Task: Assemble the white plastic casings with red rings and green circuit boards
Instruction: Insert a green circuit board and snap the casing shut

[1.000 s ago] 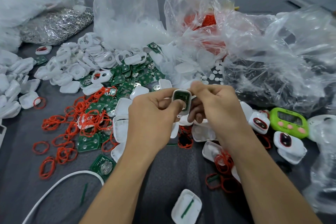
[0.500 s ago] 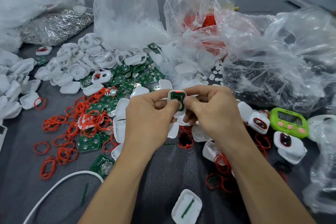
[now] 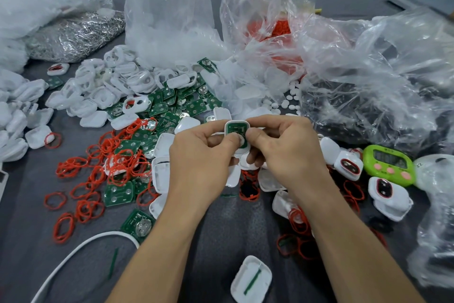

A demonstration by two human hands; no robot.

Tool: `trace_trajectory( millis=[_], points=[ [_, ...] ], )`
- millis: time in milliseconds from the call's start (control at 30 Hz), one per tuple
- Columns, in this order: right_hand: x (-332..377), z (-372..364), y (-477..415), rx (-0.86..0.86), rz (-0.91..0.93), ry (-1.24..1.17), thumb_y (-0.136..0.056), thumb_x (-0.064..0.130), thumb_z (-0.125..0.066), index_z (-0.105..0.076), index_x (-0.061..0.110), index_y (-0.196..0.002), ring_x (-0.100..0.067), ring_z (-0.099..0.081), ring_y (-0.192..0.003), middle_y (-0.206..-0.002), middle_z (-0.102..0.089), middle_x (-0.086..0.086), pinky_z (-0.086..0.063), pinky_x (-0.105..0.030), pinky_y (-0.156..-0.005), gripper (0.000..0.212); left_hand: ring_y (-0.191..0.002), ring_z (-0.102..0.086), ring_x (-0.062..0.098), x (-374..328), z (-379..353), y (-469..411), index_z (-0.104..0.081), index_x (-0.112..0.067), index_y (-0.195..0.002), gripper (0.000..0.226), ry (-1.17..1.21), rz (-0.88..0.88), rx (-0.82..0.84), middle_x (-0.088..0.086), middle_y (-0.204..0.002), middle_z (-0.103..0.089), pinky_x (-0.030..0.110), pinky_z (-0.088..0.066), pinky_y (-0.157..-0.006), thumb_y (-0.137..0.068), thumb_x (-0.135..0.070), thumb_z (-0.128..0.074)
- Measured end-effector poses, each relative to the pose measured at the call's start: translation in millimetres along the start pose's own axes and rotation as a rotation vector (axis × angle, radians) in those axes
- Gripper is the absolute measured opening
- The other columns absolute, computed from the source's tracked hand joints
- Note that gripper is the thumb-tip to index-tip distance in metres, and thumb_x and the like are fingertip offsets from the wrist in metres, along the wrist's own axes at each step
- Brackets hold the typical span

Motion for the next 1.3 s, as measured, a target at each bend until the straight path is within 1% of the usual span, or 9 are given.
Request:
trace_trajectory(
  millis=[67,233,367,667,800,900,1067,1200,1300],
  points=[
    [0.0,0.5,-0.1,-0.006,0.004,0.008,-0.093,0.007,-0.071,-0.076,0.031,-0.079,-0.018,-0.065,-0.046,-0.058,-0.071,-0.005,-0.051,-0.026,-0.049,0.028,-0.068,-0.076,0.015,1.3,0.2,0.3,-0.079,-0.047,-0.082,0.035,0.016,0.011,-0.003,-0.001,-0.073,-0.078,0.029,-0.062,-0.063,-0.088,-0.013,-0.076],
    [-0.9,-0.2,-0.9,0.001,0.013,0.024,-0.091,0.012,-0.073,-0.08,0.025,-0.091,-0.017,-0.067,-0.048,-0.059,-0.072,-0.002,-0.051,-0.026,-0.05,0.015,-0.083,-0.077,0.019,5.0,-3.6,2.7,-0.082,-0.034,-0.092,0.017,0.127,0.088,0.059,0.005,-0.081,-0.079,0.028,-0.061,-0.063,-0.089,-0.02,-0.074],
    [1.9,-2.9,1.2,0.027,0.04,0.043,-0.092,0.012,-0.073,-0.081,0.027,-0.091,-0.016,-0.067,-0.048,-0.061,-0.073,0.001,-0.05,-0.022,-0.048,0.017,-0.078,-0.076,0.019,6.9,-4.3,1.3,-0.083,-0.033,-0.089,0.023,0.142,0.127,0.059,0.015,-0.084,-0.077,0.028,-0.06,-0.059,-0.094,-0.014,-0.071],
    [3.5,-4.5,2.9,0.039,0.034,0.043,-0.092,0.011,-0.072,-0.08,0.031,-0.085,-0.017,-0.068,-0.049,-0.063,-0.074,0.0,-0.05,-0.021,-0.049,0.023,-0.08,-0.077,0.023,8.1,-1.4,1.8,-0.083,-0.022,-0.091,0.015,0.157,0.155,0.037,0.013,-0.085,-0.078,0.03,-0.061,-0.06,-0.094,-0.012,-0.071],
    [2.0,-4.4,3.5,0.047,-0.004,-0.011,-0.091,0.01,-0.073,-0.081,0.029,-0.084,-0.017,-0.067,-0.049,-0.062,-0.074,-0.003,-0.05,-0.021,-0.048,0.022,-0.073,-0.075,0.024,10.0,-8.6,3.3,-0.082,-0.015,-0.093,0.02,0.257,0.251,0.118,0.01,-0.085,-0.078,0.032,-0.062,-0.061,-0.098,-0.019,-0.063],
    [2.0,-3.5,3.7,0.047,-0.003,0.001,-0.09,0.013,-0.075,-0.081,0.027,-0.087,-0.016,-0.067,-0.049,-0.063,-0.074,-0.001,-0.05,-0.022,-0.048,0.015,-0.068,-0.075,0.027,10.5,-10.3,3.0,-0.081,-0.012,-0.094,0.02,0.269,0.274,0.143,0.009,-0.081,-0.077,0.036,-0.063,-0.062,-0.099,-0.015,-0.062],
    [11.2,1.3,5.9,0.007,0.048,0.079,-0.089,0.02,-0.077,-0.081,0.028,-0.082,-0.014,-0.066,-0.046,-0.062,-0.074,0.003,-0.049,-0.019,-0.048,0.011,-0.075,-0.078,0.025,10.5,-7.7,2.4,-0.078,-0.006,-0.098,0.017,0.303,0.287,0.11,0.012,-0.082,-0.078,0.028,-0.06,-0.055,-0.099,-0.007,-0.061],
    [27.7,30.6,5.7,-0.119,0.129,0.311,-0.086,0.019,-0.078,-0.077,0.031,-0.07,-0.004,-0.064,-0.048,-0.061,-0.072,0.013,-0.051,-0.017,-0.05,0.02,-0.078,-0.078,0.023,10.2,1.7,-0.4,-0.075,-0.004,-0.093,0.015,0.39,0.313,0.05,0.015,-0.083,-0.078,0.024,-0.058,-0.05,-0.097,-0.003,-0.06],
    [29.9,37.8,3.9,0.011,0.077,0.584,-0.082,0.016,-0.08,-0.079,0.033,-0.074,0.01,-0.063,-0.058,-0.063,-0.067,0.03,-0.043,-0.002,-0.055,0.019,-0.078,-0.078,0.024,9.7,8.6,-2.0,-0.074,-0.004,-0.091,0.016,0.42,0.32,0.018,0.013,-0.08,-0.077,0.024,-0.058,-0.049,-0.097,-0.002,-0.06]
  ],
)
Point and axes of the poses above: each hand's wrist, its own y-axis away from the middle knuckle, its own z-axis out of the back of the hand, x = y × z, the point moved 8 cm from there along -y, towards the middle knuckle
